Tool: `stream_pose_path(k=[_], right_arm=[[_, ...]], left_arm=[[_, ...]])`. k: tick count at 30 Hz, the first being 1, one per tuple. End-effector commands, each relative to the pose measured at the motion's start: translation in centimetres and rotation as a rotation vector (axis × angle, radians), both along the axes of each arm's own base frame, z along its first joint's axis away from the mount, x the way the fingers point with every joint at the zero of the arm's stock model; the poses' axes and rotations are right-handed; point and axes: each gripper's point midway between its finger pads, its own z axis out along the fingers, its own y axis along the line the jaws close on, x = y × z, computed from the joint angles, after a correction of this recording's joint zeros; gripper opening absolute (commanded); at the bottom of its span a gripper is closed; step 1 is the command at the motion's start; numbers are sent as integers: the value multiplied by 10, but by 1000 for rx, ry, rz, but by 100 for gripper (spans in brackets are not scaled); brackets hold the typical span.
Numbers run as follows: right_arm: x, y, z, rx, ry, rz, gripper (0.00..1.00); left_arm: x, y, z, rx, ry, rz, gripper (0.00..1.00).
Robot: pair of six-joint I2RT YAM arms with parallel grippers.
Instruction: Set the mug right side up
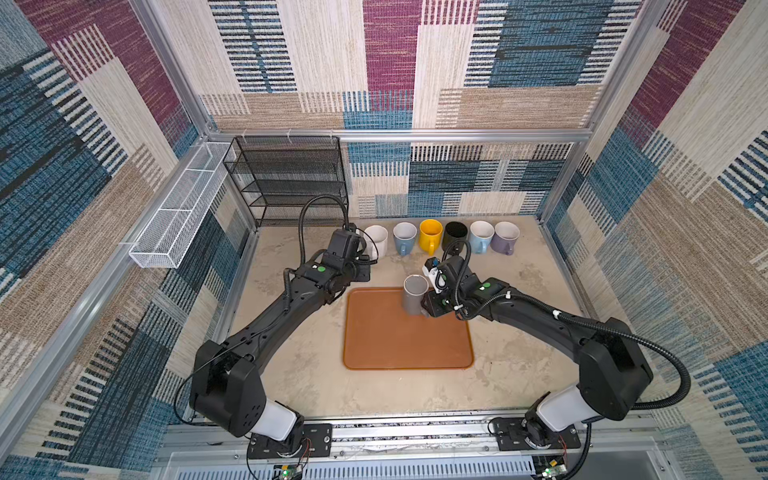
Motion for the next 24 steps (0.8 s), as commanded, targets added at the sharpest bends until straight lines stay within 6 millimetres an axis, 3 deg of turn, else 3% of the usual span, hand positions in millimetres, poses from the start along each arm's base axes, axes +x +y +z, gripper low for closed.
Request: stream_pose_path(k=[1, 24], right_arm=[[4, -4, -4, -47, 0, -29, 42], [18, -4, -18, -155, 7, -63, 40]], left_arm=[[1, 0, 3, -11, -15, 6, 47], [2, 8, -2, 46, -4, 24, 47]])
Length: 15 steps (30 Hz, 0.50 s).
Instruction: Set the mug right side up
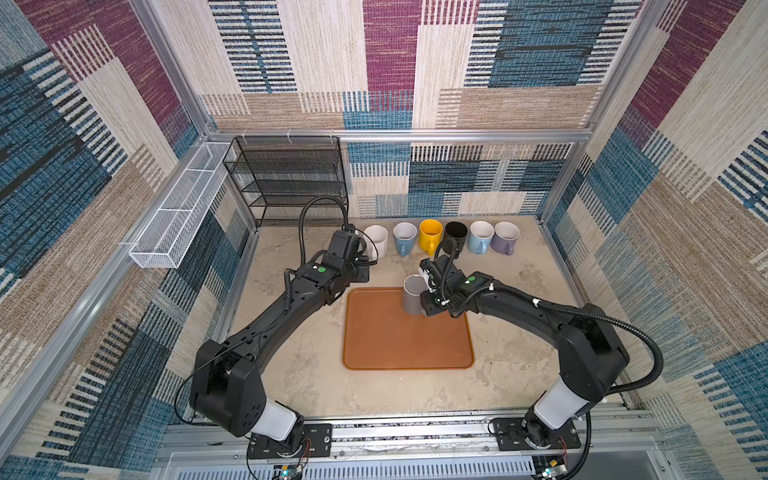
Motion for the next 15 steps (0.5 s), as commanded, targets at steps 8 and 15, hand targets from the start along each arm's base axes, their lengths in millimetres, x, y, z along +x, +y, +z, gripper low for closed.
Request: stream_pose_path(k=[8, 15], right_arm=[[8, 5, -2, -18, -7, 7, 36], [7, 5, -7, -29, 4, 11, 34]], left_arm=[[1, 3, -1, 40, -2, -4, 47], [1, 3, -2, 44, 0, -7, 47]])
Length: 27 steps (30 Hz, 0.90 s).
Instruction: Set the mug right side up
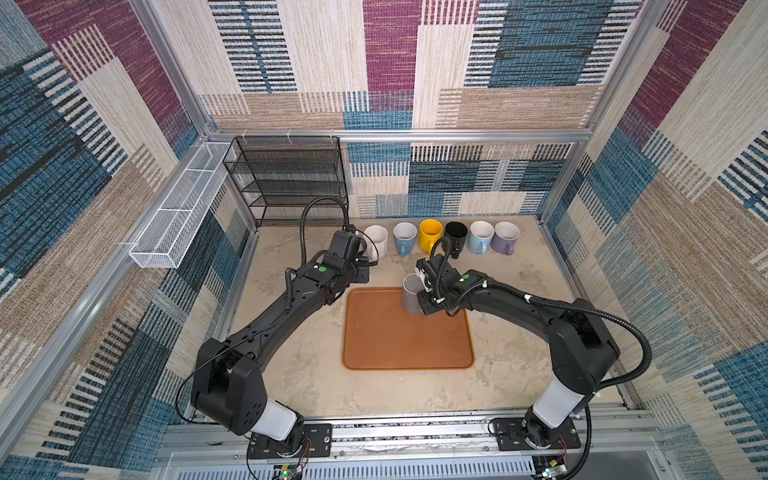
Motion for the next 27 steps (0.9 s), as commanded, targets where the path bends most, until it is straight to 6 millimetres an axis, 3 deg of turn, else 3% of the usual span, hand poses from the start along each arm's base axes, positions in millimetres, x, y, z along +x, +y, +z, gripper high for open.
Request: stream_pose_path(k=[1, 27], right_arm=[[1, 1, 0, -10, -7, 6, 34], [4, 3, -3, -18, -3, 8, 28]], left_arm=[[1, 2, 1, 19, -5, 3, 47], [2, 3, -10, 35, 10, 2, 47]])
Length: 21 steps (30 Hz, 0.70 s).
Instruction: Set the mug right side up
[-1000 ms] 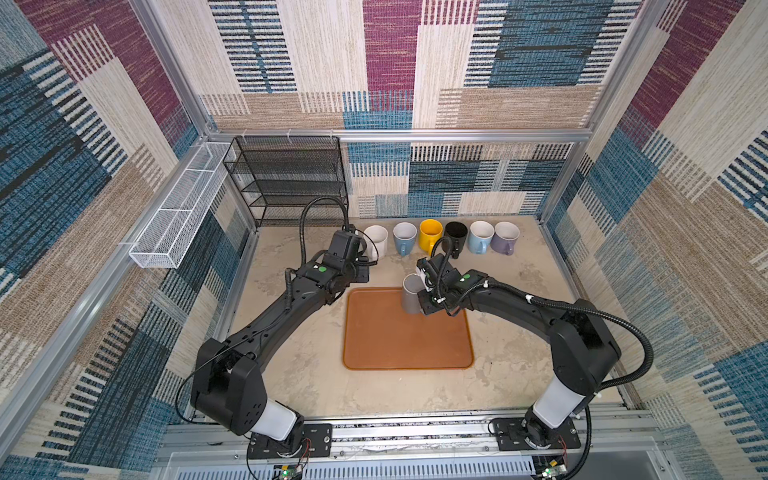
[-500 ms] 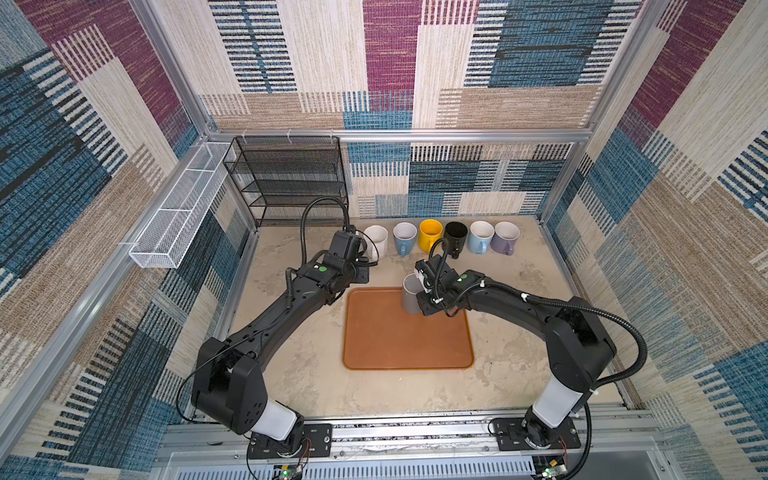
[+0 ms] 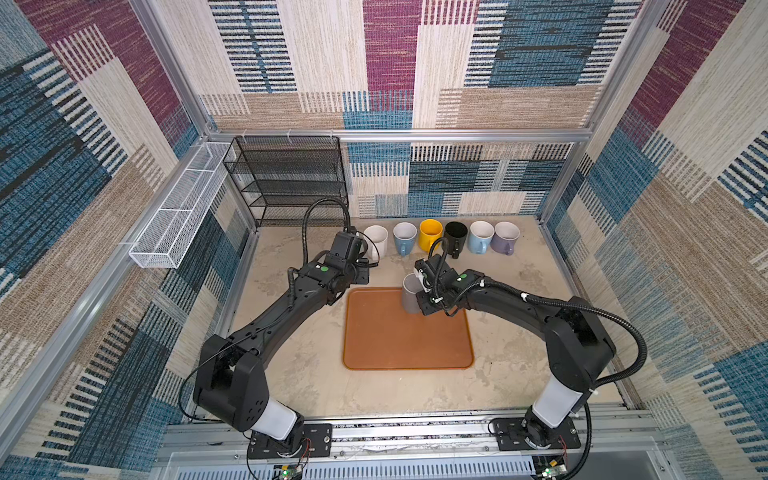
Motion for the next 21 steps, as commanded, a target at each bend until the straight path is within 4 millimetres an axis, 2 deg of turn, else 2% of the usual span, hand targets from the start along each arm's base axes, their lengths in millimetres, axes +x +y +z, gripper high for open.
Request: stream_pose_path(k=[1, 14, 21], right_arm=[[3, 0, 1, -9, -13, -3, 28], [3, -2, 0, -22, -15, -9, 24], [4, -2, -1, -24, -10, -15, 16]], left_arm=[[1, 1, -1, 15, -6, -6, 47], [1, 0, 0, 12, -6, -7, 46], [1, 0, 1, 11, -7, -6, 46]])
